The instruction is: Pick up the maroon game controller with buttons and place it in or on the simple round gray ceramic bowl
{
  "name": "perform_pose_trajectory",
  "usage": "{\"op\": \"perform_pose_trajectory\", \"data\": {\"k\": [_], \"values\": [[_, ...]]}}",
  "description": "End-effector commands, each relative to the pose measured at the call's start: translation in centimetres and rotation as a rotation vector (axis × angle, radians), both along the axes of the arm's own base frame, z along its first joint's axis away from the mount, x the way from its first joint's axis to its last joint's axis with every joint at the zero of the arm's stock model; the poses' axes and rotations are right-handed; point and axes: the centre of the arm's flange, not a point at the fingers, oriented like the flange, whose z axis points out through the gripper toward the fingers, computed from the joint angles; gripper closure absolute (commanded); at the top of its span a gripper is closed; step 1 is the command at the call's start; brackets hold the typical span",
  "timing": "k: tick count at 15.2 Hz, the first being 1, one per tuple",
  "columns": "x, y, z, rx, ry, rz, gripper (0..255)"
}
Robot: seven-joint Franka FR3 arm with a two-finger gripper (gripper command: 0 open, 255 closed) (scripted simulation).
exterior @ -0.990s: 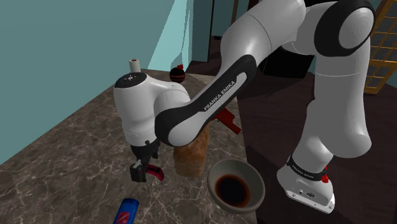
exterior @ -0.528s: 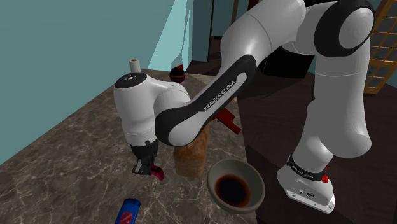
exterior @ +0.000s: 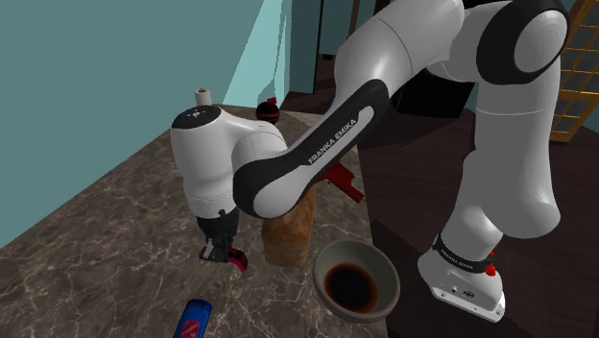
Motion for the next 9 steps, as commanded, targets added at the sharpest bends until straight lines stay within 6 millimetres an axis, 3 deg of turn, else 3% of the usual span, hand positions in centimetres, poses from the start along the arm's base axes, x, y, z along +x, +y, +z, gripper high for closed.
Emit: {"op": "perform_pose_trajectory", "data": {"k": [1, 9], "values": [[0.0, 0.0, 1.0, 0.000, 0.000, 0.000, 255], [0.0, 0.0, 5.2, 0.000, 0.000, 0.000, 255]]}}
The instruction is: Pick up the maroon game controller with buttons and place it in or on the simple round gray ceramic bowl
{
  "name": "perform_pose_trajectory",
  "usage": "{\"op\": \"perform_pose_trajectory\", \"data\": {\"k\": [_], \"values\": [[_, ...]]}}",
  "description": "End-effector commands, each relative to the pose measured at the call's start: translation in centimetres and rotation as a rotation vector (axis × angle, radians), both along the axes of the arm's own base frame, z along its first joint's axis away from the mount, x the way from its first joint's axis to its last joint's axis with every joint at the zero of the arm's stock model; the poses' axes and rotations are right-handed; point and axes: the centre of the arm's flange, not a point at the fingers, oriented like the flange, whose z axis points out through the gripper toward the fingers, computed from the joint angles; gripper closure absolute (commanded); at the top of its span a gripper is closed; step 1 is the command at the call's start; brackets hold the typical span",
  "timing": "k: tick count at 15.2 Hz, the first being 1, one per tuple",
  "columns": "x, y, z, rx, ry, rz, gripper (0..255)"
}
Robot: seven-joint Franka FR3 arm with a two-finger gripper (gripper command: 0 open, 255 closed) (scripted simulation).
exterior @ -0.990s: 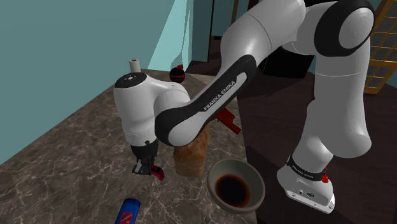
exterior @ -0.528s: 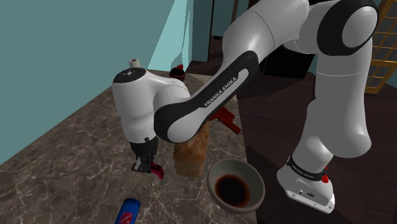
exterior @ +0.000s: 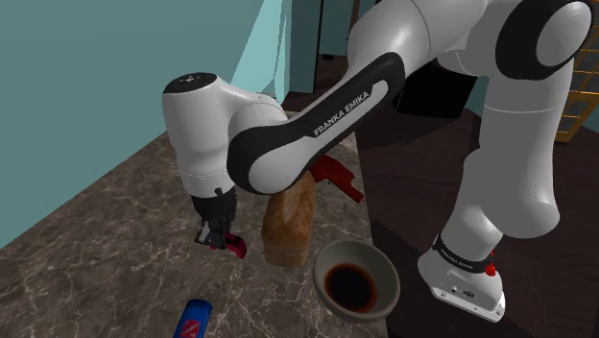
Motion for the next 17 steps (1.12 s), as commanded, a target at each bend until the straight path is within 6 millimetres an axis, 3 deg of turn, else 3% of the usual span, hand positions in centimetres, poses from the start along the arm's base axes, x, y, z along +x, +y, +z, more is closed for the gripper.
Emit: {"op": "perform_pose_trajectory", "data": {"k": [1, 17], "values": [[0.0, 0.0, 1.0, 0.000, 0.000, 0.000, 255], [0.0, 0.0, 9.4, 0.000, 0.000, 0.000, 255]]}}
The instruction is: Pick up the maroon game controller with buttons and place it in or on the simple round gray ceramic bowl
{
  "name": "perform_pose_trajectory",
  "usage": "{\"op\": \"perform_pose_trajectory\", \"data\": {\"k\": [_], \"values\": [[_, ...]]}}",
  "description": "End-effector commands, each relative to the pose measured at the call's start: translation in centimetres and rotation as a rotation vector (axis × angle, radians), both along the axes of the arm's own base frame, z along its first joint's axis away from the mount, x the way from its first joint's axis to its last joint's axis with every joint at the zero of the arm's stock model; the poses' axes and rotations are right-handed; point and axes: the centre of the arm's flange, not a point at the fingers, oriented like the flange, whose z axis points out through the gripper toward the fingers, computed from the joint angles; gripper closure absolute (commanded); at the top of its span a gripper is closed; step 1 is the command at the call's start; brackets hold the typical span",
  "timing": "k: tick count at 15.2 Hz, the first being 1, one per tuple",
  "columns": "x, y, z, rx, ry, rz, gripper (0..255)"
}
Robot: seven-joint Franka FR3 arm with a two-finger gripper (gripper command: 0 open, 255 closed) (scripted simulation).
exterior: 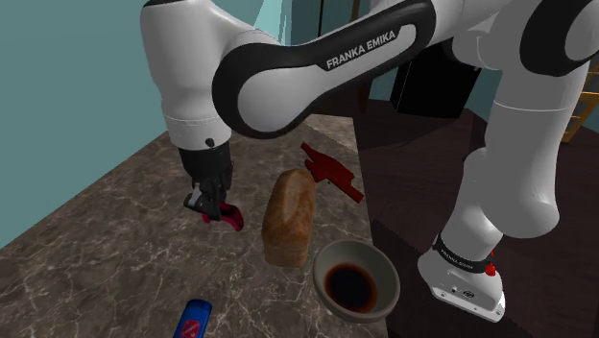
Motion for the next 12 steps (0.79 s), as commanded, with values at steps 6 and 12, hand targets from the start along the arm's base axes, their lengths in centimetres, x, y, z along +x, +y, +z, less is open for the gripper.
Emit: {"op": "perform_pose_trajectory", "data": {"k": [6, 12], "values": [[-1.2, -0.5, 2.8, 0.000, 0.000, 0.000, 255], [-8.5, -3.5, 3.1, 0.000, 0.000, 0.000, 255]]}}
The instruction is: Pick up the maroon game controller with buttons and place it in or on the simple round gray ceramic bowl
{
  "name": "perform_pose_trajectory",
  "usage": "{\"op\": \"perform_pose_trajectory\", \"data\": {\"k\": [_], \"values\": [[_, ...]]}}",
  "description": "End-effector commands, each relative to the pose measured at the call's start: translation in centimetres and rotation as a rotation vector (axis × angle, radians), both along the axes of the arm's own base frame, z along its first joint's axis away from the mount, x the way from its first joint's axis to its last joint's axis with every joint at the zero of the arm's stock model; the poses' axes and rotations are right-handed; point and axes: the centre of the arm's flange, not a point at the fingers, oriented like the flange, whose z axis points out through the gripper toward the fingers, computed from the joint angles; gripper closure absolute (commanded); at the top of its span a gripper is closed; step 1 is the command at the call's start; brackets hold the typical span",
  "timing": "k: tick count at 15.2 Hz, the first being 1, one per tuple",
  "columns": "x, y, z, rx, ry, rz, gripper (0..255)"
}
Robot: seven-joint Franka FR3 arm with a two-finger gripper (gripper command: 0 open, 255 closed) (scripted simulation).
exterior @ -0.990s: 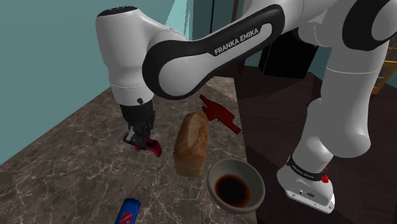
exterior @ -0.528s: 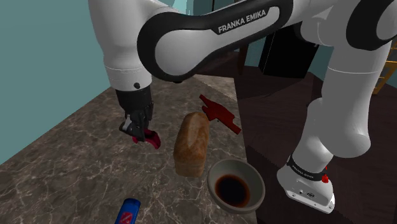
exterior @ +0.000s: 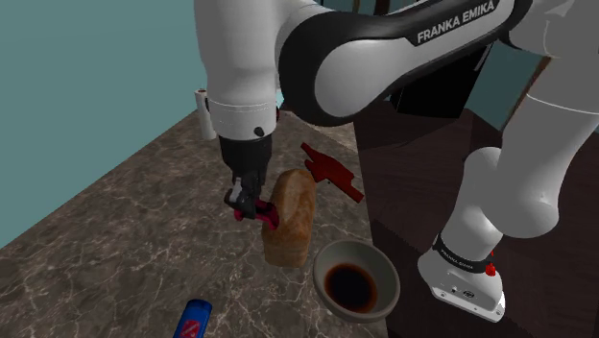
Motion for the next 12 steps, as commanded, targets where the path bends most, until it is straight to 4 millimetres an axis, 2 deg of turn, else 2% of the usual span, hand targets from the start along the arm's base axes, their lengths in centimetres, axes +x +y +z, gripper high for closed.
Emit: {"op": "perform_pose_trajectory", "data": {"k": [1, 12], "values": [[-2.7, -1.3, 0.1, 0.000, 0.000, -0.002, 255], [-16.1, -6.9, 0.7, 0.000, 0.000, -0.002, 255]]}}
